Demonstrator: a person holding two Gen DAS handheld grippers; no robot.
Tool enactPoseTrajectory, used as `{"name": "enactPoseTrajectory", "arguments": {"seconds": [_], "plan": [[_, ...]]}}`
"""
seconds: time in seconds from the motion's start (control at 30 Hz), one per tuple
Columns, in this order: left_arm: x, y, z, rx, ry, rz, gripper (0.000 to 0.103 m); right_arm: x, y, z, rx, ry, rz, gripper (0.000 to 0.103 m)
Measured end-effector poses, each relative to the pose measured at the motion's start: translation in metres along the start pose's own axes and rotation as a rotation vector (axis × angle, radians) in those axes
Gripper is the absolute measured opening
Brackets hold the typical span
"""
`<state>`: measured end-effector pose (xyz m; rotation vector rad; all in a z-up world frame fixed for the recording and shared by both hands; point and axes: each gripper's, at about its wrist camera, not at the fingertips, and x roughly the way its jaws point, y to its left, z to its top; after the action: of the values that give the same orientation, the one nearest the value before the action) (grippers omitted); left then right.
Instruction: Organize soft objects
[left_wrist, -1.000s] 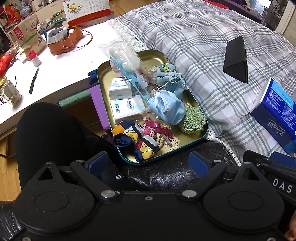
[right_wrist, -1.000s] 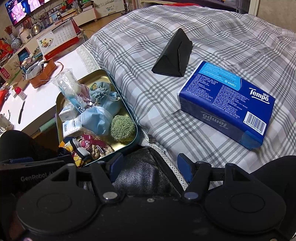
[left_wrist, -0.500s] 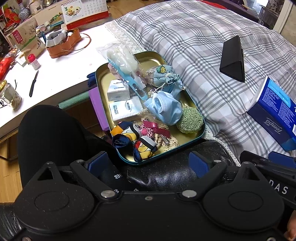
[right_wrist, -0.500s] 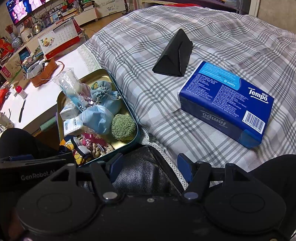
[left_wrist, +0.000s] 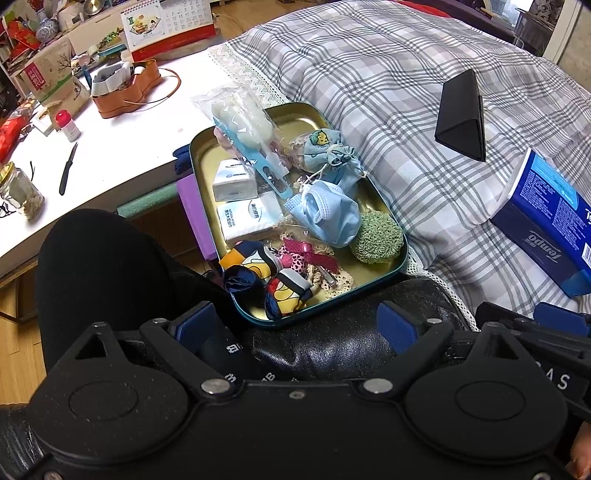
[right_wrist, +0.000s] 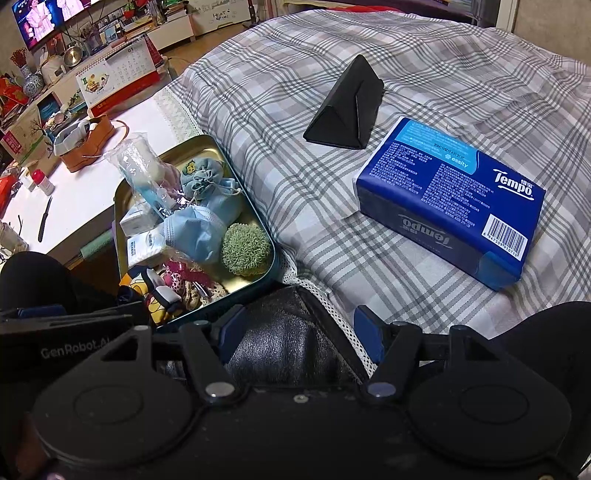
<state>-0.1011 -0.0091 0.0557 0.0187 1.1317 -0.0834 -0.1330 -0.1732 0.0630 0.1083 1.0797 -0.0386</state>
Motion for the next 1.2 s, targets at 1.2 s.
{"name": "enactPoseTrajectory", "arguments": {"seconds": [1.2], "plan": [[0.0017, 0.0025, -0.0053, 0.003, 0.004, 0.002, 0.091, 0.0001, -0.0004, -0.0064, 0.000, 0.005, 0.002, 0.063]]}}
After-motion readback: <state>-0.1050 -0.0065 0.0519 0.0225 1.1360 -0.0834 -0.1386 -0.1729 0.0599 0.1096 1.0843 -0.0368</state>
